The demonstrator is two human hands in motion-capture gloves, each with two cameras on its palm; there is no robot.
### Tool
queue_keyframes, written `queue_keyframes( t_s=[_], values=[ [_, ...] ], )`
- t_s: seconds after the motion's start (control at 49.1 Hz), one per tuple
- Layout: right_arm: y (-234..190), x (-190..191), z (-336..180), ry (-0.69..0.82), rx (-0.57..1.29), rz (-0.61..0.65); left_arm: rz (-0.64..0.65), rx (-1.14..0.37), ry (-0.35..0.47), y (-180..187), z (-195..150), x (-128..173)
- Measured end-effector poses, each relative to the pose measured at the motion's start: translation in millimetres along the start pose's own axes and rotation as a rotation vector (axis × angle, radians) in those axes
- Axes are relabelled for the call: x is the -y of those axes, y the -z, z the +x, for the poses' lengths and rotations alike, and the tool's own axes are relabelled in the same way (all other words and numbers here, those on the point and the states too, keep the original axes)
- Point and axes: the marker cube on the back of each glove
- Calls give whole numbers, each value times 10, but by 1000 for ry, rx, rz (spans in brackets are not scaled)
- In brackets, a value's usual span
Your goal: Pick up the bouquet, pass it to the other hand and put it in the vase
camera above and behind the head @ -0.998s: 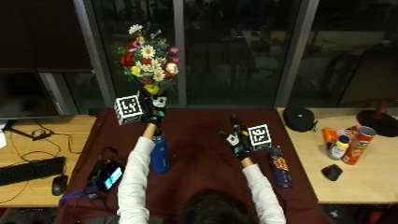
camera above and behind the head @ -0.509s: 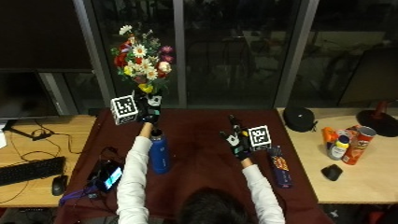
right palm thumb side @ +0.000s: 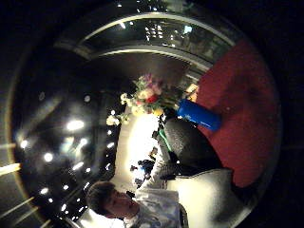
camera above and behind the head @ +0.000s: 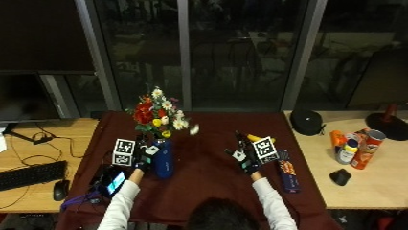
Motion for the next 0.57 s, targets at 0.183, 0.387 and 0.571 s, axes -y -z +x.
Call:
queue_keyframes(
  t_s=[0.183,0.387,0.571],
  values=[
    [-94,-131,224,68,24,-51,62,48,-31,109,20,-236],
    [-52,-226,279,-32,-27,-33,117,72,-68,229,250,-378],
    [-92,-210,334,-65,-37,-86,141,63,-88,295,203,-356]
  ],
)
